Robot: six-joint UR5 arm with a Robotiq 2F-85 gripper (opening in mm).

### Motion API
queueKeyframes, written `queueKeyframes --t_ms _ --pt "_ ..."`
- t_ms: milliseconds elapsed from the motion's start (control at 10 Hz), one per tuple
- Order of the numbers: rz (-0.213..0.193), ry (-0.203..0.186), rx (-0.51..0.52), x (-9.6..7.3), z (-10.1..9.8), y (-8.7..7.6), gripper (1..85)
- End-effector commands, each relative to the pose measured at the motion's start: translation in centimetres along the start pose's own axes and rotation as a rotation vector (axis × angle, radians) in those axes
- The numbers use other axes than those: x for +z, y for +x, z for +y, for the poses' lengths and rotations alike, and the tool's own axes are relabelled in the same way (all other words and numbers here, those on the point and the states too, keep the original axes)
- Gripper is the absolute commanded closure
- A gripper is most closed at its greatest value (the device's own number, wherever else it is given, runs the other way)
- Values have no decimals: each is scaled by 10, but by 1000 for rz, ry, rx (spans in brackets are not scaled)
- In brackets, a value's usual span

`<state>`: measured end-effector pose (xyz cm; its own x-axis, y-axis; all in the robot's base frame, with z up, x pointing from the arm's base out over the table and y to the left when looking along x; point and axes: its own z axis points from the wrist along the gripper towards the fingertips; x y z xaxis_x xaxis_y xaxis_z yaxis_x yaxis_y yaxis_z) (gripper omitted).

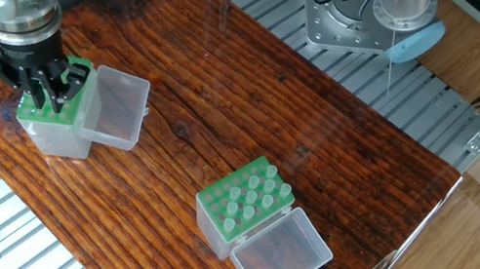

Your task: Transfer all large pipette tips from one holder to another

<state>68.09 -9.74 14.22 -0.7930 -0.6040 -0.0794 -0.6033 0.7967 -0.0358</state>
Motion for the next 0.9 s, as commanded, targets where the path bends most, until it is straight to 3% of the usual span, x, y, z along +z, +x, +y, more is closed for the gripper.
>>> queueKeyframes --t_ms 0,800 --pt "-5 -7 4 0 1 2 573" --pt "17 -3 13 0 0 7 597"
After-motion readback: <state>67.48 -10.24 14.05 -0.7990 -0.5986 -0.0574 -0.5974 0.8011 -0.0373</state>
